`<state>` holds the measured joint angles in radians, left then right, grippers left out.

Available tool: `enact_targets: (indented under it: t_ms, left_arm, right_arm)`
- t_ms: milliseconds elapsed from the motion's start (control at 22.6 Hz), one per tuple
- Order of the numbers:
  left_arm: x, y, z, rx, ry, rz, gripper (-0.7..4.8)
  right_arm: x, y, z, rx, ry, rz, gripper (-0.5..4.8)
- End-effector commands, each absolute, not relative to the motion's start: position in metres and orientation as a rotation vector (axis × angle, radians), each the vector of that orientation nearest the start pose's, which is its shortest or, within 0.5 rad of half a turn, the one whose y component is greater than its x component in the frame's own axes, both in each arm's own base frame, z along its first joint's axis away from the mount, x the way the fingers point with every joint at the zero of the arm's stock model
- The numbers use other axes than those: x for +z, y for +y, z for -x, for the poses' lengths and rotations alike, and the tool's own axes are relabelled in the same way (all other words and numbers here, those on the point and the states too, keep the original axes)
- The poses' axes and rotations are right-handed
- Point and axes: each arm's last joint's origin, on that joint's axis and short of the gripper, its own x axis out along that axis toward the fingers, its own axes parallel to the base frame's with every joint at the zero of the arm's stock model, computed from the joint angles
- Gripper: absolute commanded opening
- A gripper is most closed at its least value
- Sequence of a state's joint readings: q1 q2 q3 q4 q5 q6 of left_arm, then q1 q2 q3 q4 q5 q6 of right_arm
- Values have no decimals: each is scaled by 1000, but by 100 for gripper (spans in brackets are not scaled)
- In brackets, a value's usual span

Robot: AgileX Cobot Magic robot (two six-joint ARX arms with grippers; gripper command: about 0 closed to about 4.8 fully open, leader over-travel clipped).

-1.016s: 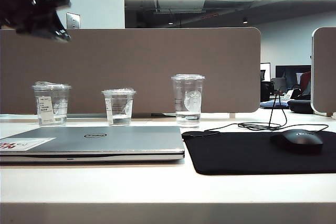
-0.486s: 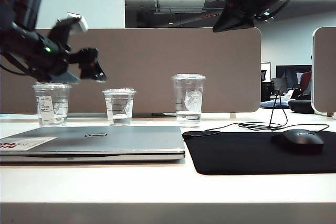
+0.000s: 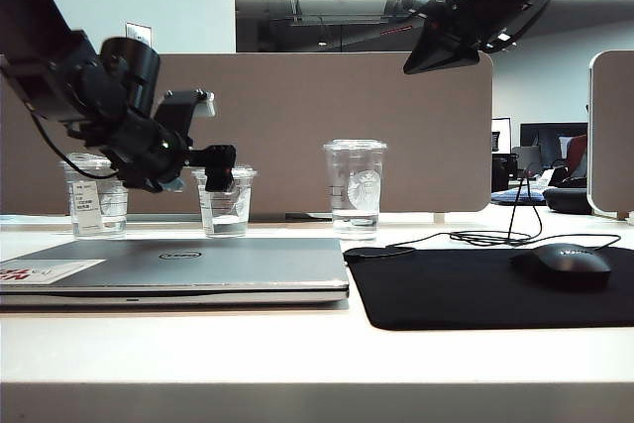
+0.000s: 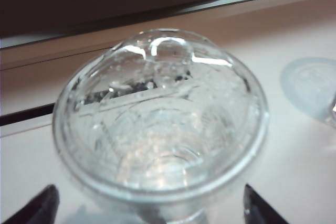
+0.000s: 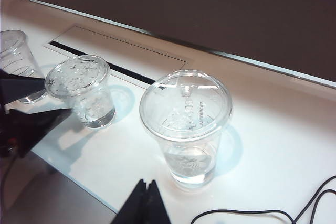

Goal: Pick up the coffee cup on the middle and place it on the right side of the laptop.

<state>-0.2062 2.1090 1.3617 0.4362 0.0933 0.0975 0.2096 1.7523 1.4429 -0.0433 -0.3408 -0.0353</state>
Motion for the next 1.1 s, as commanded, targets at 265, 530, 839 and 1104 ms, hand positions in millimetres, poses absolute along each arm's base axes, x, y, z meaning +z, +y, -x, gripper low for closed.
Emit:
enact_targets:
  t_ms: [265,530,839,1104]
  left_arm:
    - [167,-106,-489,-302,275,-94,479]
    - [159,-106,-494,-297,254,-83,479]
    - [164,-107,-497,-295,206,-80,339]
    - [164,-107,-497,-296,205,-80,272]
  right_arm:
    - [308,95,-400,551,361,32,-5]
    - [299,96,-403,554,397,52,-5]
    - [296,96,-404,553,408,52,-5]
    - [296,95,-404,552,412,51,-5]
